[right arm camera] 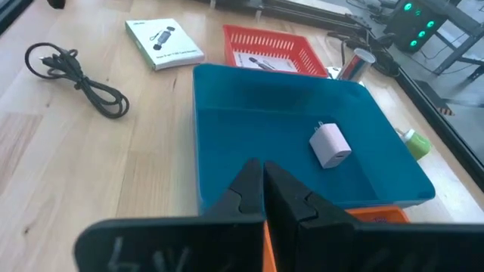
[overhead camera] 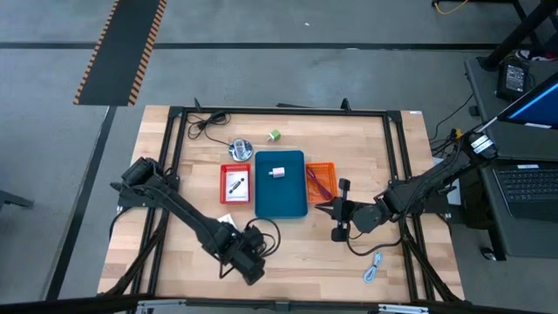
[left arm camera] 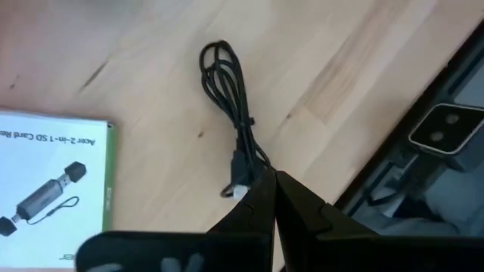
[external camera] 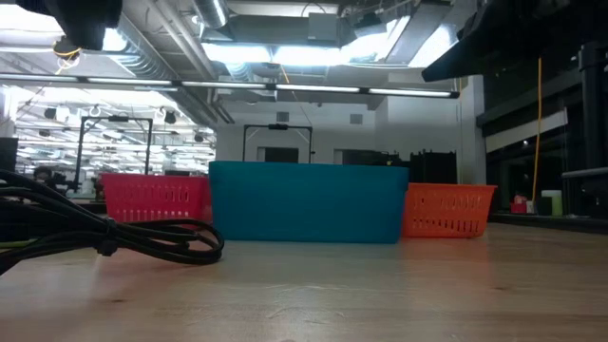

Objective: Pick and place items into bin
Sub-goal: Put the black USB cable into the orange bin

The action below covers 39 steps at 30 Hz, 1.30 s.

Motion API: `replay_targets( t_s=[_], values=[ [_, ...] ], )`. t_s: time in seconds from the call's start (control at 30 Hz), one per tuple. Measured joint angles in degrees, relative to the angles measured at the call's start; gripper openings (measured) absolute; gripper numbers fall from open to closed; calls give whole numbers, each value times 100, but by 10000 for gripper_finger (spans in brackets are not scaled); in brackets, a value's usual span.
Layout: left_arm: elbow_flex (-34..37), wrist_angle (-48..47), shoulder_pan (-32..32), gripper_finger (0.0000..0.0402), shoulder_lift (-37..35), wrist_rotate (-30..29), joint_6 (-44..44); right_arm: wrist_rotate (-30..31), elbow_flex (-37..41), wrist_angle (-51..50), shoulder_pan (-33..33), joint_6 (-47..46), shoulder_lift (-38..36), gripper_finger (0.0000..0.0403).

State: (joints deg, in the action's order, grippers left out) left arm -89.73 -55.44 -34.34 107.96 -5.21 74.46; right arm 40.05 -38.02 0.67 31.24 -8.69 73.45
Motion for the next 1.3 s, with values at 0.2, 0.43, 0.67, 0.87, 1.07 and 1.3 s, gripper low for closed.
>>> replay_targets(
  t_s=[0.2,0.43,0.67,0.87,1.07,1.3],
  values=[
    [2,-17,48,28,34,-18,130,0,0,-32,0,-17,0,0],
    [2,-20,-23,81,33,-22,275,-2,0,-147,0,-21,2,0],
    [0,-3,-96,133,245,7,721,-24,0,-306,0,-198,2,0],
    [2,115,-97,160,570,114,783,-22,2,-399,0,-310,2,0],
    [2,149,-66,159,891,35,822,-23,2,-402,0,-468,2,0],
    [2,150,-68,157,1237,293,829,-23,2,-415,0,-560,2,0]
  ],
)
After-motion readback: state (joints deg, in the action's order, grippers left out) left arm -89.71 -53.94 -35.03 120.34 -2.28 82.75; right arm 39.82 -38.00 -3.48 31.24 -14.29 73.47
